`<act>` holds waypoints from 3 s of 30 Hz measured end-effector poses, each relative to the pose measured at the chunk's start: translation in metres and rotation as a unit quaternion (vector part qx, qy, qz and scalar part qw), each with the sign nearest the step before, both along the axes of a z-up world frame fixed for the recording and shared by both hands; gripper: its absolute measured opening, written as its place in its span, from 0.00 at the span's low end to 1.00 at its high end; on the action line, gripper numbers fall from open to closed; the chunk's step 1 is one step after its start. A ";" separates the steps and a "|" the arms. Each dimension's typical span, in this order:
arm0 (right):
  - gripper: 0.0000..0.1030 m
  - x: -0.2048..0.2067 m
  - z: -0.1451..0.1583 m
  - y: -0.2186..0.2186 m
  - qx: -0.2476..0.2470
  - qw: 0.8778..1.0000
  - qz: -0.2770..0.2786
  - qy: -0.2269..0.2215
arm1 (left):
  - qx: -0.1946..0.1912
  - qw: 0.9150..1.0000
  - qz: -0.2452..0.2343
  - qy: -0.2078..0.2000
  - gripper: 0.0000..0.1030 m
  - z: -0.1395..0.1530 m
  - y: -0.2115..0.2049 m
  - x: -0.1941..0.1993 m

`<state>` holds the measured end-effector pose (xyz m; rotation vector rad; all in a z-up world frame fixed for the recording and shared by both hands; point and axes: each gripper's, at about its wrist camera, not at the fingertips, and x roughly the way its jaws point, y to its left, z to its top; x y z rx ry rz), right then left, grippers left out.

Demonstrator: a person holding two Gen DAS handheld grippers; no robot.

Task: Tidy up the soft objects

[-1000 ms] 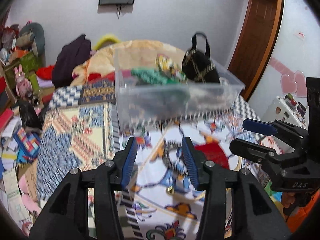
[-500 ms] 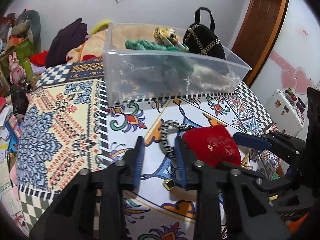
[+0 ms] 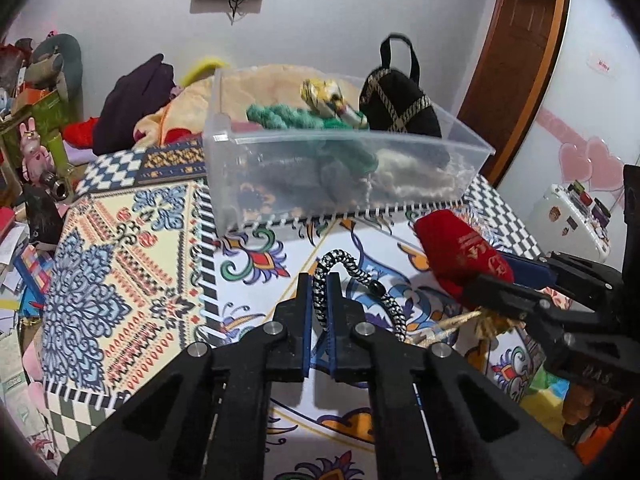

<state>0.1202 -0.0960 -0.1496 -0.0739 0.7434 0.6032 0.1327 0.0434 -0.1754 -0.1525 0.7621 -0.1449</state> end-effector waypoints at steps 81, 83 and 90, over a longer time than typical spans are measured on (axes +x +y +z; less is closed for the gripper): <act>0.67 -0.019 0.158 -0.039 0.078 0.972 -0.048 -0.218 | 0.012 0.972 0.042 -0.231 0.61 0.178 -0.012 -0.049; 0.70 -0.025 0.162 -0.042 0.084 0.970 -0.048 -0.225 | 0.021 0.968 0.044 -0.246 0.68 0.184 -0.016 -0.058; 0.86 -0.041 0.170 -0.040 0.093 0.962 -0.051 -0.252 | 0.034 0.960 0.044 -0.274 0.87 0.199 -0.023 -0.078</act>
